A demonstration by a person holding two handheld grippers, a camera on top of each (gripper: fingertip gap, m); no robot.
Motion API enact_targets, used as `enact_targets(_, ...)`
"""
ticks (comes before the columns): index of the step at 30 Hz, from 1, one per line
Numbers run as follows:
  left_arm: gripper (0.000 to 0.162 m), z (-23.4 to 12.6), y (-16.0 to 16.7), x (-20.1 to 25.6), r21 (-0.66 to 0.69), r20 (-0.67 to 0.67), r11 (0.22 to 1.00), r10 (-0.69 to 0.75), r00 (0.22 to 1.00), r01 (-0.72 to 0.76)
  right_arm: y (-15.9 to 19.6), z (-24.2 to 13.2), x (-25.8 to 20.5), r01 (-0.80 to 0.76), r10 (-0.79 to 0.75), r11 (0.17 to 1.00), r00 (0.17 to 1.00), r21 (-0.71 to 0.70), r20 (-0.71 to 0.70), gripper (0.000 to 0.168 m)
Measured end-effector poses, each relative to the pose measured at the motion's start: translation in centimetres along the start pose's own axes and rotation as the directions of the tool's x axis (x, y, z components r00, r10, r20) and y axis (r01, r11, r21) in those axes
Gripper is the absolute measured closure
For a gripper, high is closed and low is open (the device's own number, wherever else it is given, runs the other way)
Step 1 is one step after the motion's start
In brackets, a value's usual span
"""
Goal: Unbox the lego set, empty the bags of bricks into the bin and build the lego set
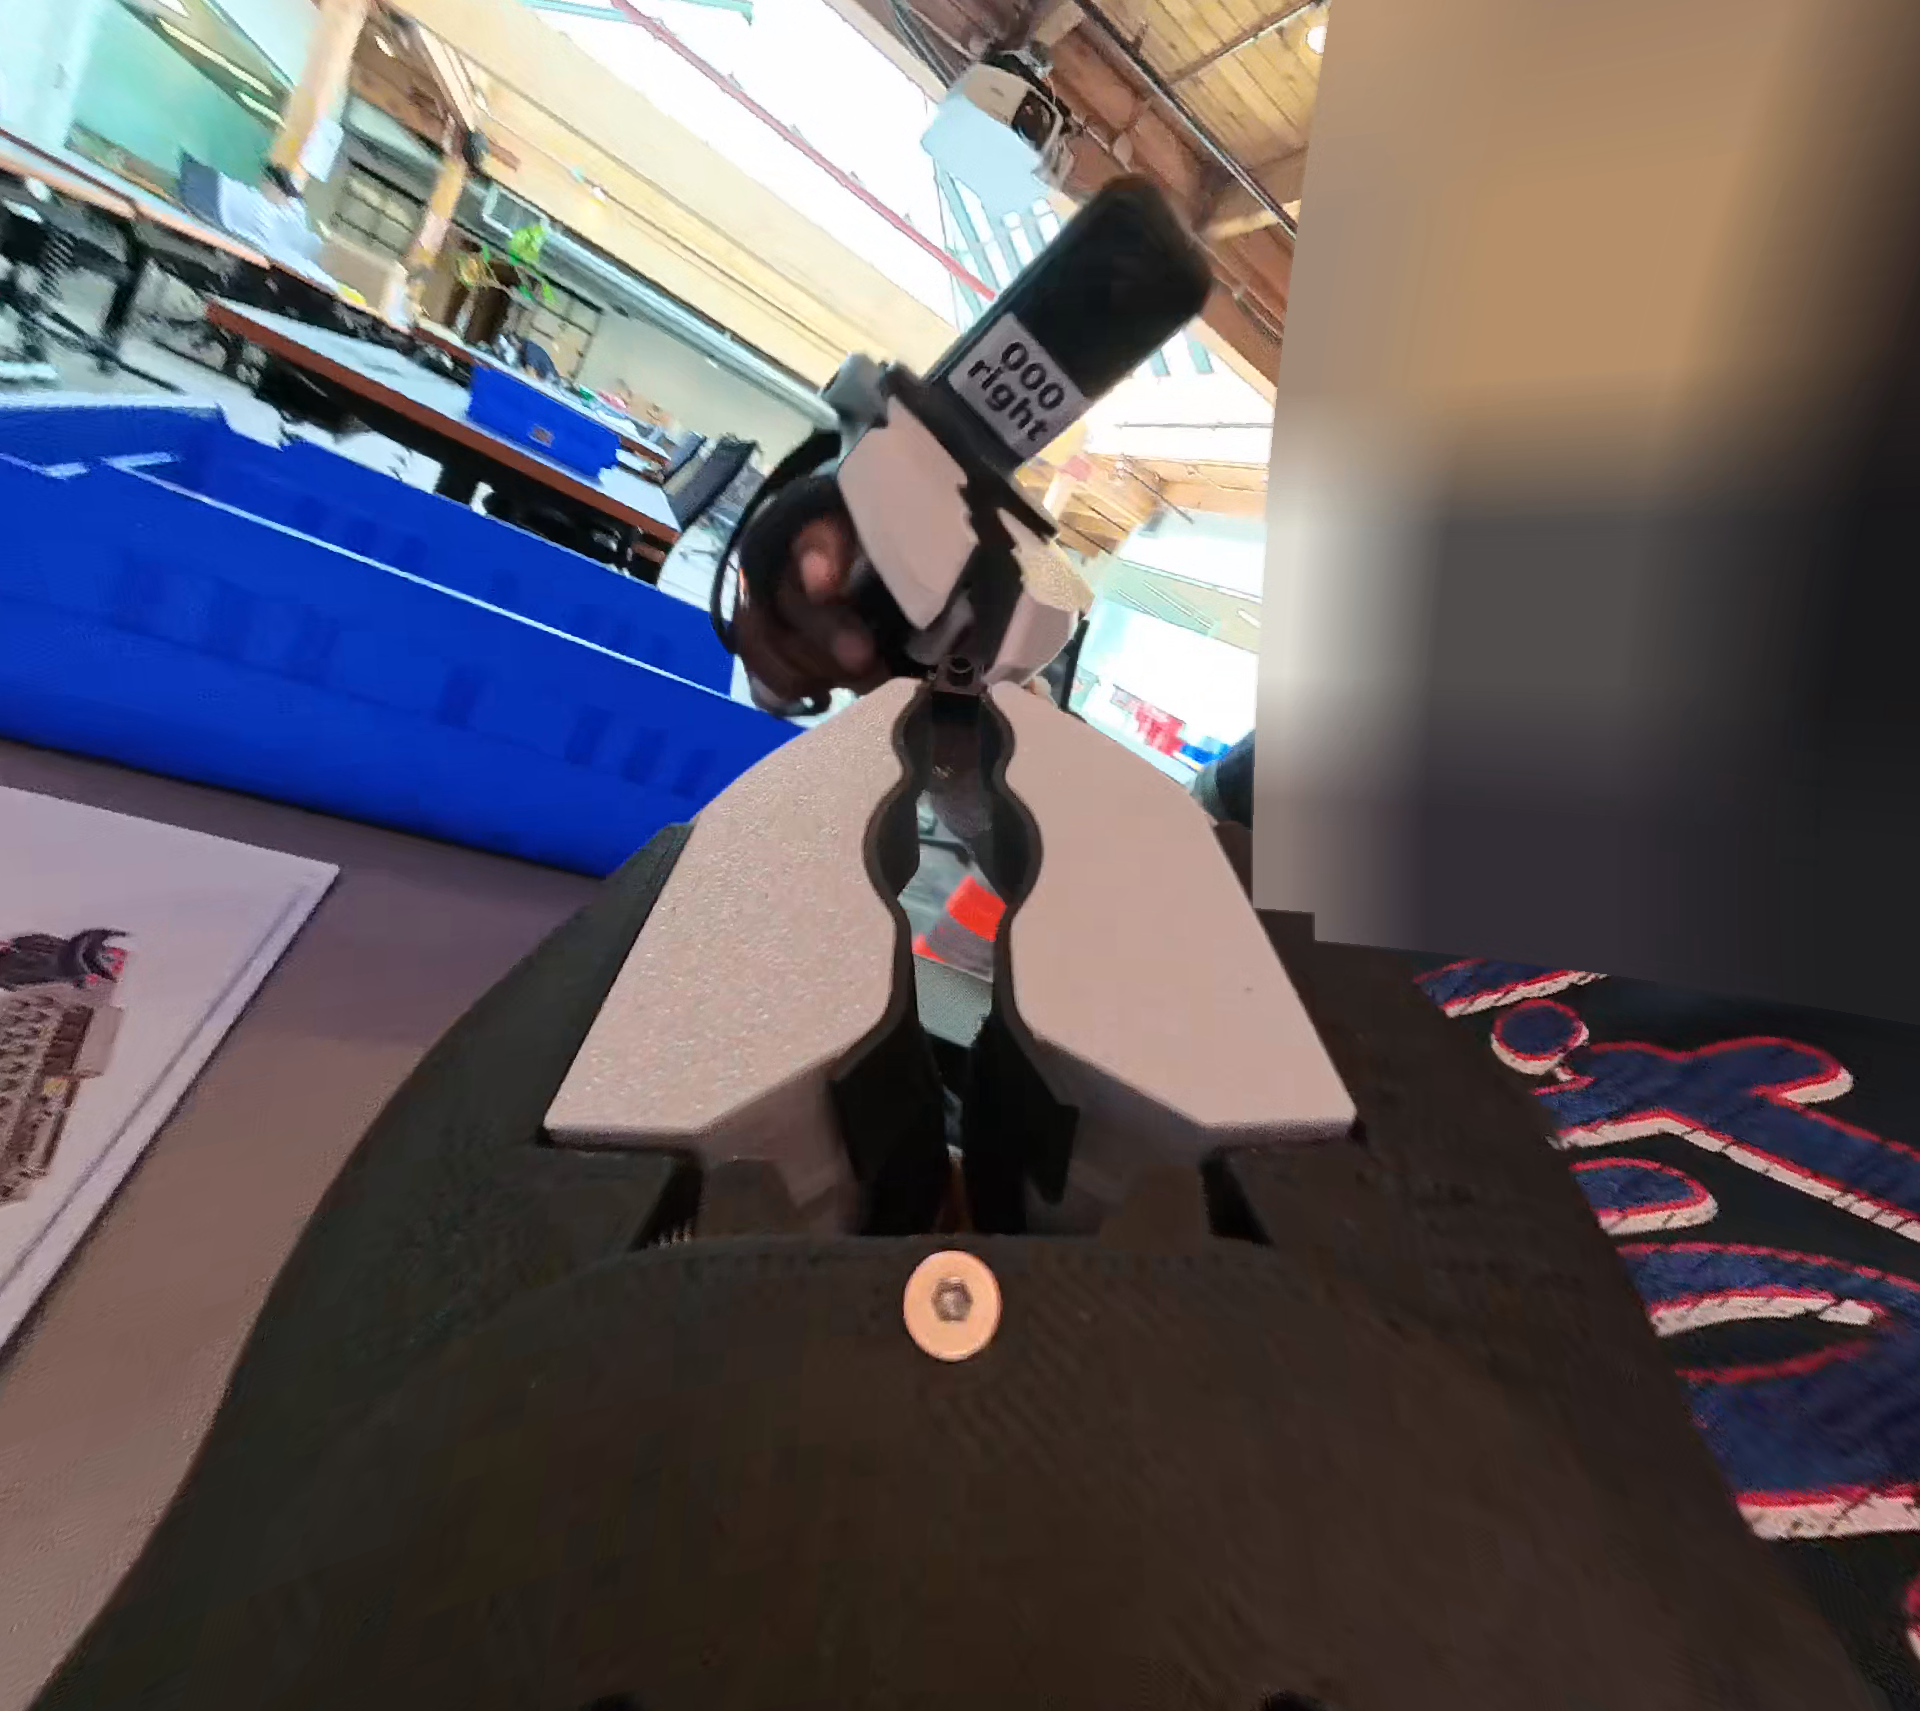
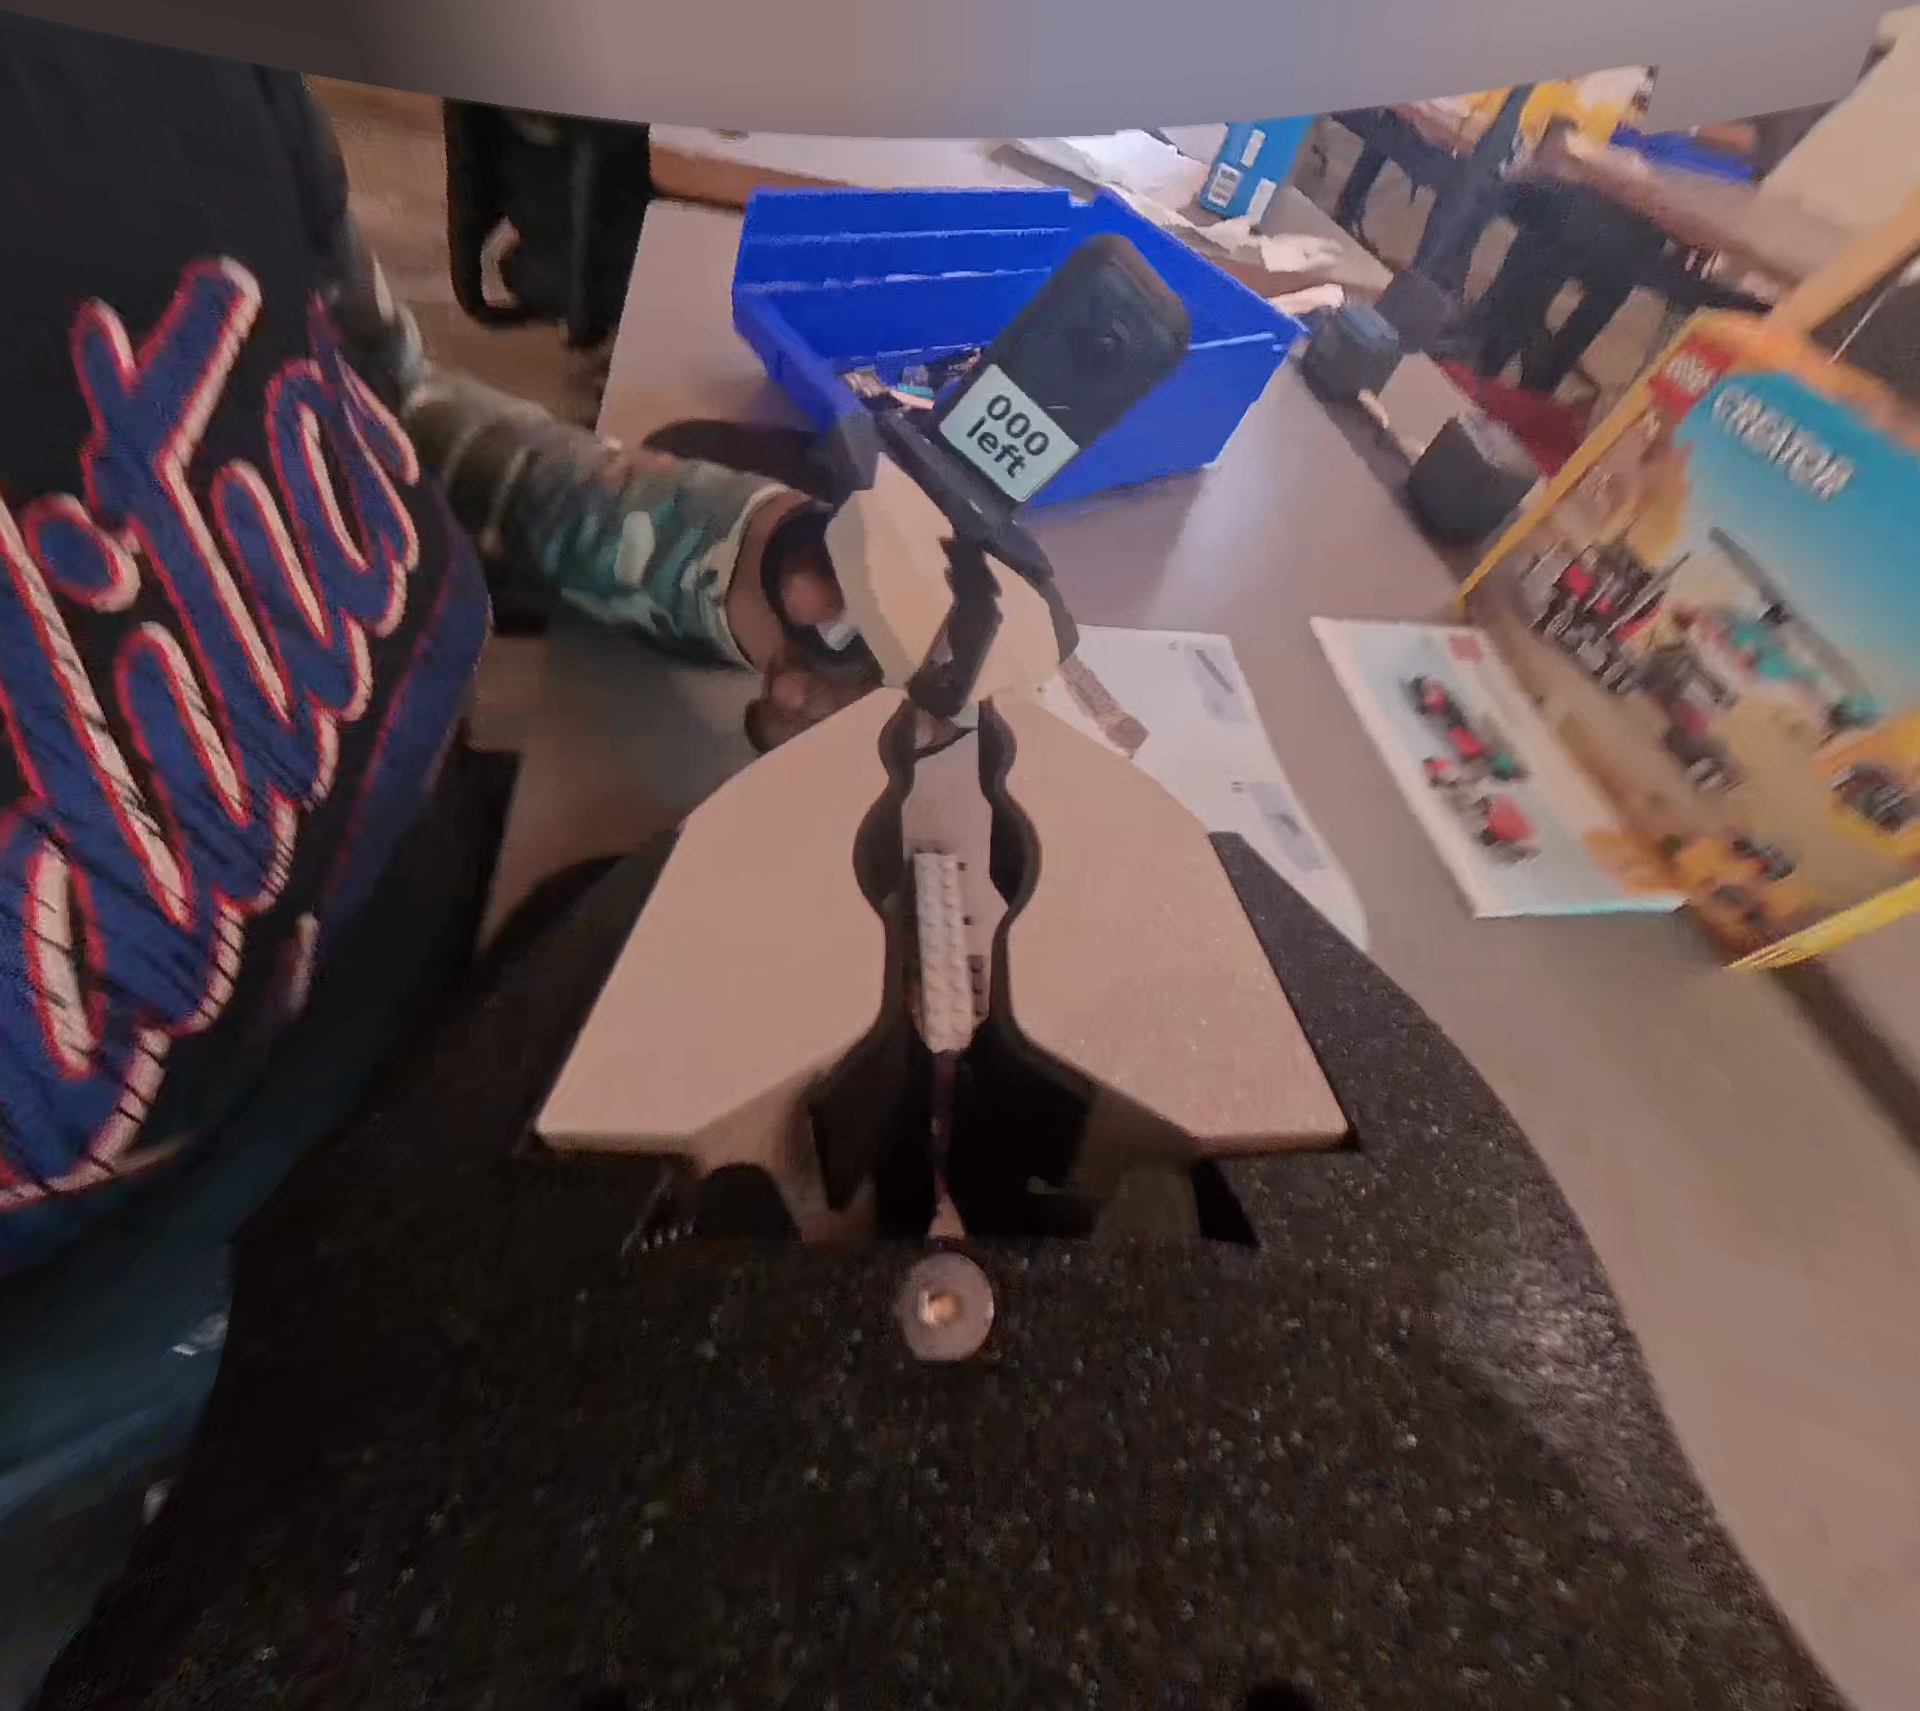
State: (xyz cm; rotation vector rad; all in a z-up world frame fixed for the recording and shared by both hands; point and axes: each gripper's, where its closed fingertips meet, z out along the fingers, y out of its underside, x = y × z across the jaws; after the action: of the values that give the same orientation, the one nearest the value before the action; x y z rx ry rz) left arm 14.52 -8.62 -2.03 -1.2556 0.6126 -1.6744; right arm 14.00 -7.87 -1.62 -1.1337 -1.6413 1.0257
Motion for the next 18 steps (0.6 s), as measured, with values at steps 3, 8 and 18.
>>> enact_targets(3, 0.154, -0.1, 0.0, -0.2, -0.001, 0.013, 1.0, 0.007, 1.0, -0.007, -0.2, 0.2, -0.2, -0.142, 0.141, 0.989, 0.989, 0.027, 0.034, 0.156)
enact_targets(8, 0.154, 0.1, 0.4, 0.1, -0.011, -0.041, 0.998, -0.065, 0.997, 0.064, 0.4, 0.4, -0.4, -0.067, 0.068, 0.998, 0.997, -0.016, 0.046, 0.156)
enact_targets(18, 0.154, 0.2, 0.6, 0.9, -0.023, -0.163, 0.969, -0.246, 0.955, 0.246, 0.3, 0.5, -1.1, 0.364, -0.362, 0.928, 0.931, -0.076, 0.038, 0.158)
